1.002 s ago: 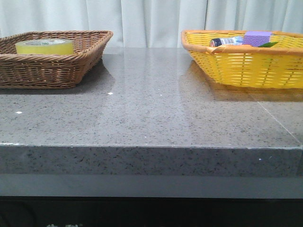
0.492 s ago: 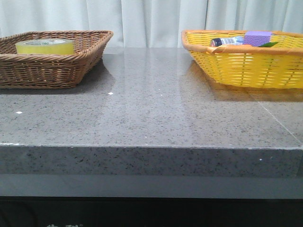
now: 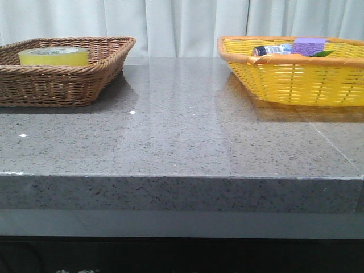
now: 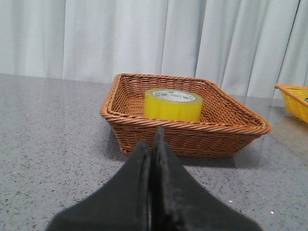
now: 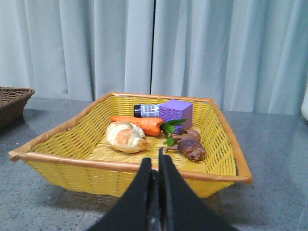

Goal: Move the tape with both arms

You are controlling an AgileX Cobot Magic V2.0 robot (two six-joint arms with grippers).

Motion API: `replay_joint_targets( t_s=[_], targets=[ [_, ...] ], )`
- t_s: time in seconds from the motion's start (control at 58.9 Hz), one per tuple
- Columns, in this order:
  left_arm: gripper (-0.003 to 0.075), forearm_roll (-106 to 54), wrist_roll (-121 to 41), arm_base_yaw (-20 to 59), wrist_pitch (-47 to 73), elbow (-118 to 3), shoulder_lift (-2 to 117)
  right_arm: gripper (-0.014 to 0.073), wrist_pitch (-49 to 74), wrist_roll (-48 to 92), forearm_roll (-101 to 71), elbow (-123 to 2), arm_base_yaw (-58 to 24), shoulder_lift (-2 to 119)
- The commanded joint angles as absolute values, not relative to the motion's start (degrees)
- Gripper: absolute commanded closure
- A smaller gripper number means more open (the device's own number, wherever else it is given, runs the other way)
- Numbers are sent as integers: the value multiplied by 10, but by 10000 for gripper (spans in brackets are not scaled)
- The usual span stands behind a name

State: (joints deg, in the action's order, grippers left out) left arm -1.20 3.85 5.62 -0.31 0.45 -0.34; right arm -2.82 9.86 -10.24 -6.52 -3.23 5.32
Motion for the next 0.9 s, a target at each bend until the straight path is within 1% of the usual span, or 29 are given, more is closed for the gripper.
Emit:
replay_joint_targets(
  t_s=[0.0,0.153,0.747,0.883],
  targets=[
    [740,-17,38,60,-50,28,-15,663,-100,105,-100,-40,-21,20],
    [740,-17,38,60,-50,28,-15,663,-97,105,-102,2,-19,-23],
    [740,-17,38,60,-49,28,-13,663,-75,105,-102,1,-19,-21],
    [740,-17,38,60,-49,28,-13,663,-74,49,-60,1,-18,-21]
  ],
)
